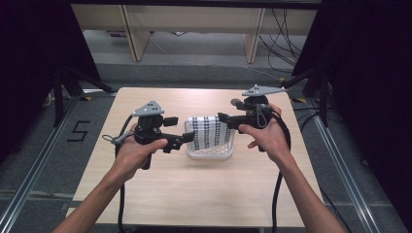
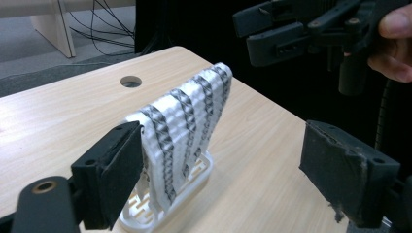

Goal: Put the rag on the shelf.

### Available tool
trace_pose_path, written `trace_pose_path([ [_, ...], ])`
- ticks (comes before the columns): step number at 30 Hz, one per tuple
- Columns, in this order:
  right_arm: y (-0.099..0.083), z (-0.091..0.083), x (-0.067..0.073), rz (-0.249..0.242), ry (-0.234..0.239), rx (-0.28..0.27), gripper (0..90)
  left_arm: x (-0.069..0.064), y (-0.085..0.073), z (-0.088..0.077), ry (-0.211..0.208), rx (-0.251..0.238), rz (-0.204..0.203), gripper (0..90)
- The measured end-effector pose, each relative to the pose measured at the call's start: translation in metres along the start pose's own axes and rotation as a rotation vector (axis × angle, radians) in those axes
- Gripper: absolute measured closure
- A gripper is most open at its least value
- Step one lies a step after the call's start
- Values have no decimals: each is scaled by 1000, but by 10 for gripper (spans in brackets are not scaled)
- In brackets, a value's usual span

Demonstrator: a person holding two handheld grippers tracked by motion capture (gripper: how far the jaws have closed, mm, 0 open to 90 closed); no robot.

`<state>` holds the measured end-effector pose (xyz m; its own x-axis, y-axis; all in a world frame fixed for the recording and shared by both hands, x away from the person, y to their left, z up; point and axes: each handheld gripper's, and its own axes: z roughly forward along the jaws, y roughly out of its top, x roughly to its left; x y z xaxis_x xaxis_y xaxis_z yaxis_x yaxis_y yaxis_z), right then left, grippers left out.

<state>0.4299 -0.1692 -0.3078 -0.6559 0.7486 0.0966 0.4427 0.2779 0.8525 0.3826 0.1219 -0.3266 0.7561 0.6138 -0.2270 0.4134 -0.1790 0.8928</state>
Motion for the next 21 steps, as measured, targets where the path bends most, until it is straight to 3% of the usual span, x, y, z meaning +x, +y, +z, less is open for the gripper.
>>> trace_pose_path([
  [7,-5,-7,3,-15,3,-15,216,-10,-9,-6,-21,7,23,148],
  [10,-10,-12,6,5,10,-12,210,-14,-18,-10,-28,7,29,148],
  [12,-11,-13,5,-21,10,-15,209,-15,-21,-12,-26,4,34,148],
  [14,-18,-17,7,7,12,-11,204,-17,-28,-16,-16,2,39,148],
  [21,-30,-21,8,-5,25,-22,198,-21,-42,-19,-24,-8,50,148],
])
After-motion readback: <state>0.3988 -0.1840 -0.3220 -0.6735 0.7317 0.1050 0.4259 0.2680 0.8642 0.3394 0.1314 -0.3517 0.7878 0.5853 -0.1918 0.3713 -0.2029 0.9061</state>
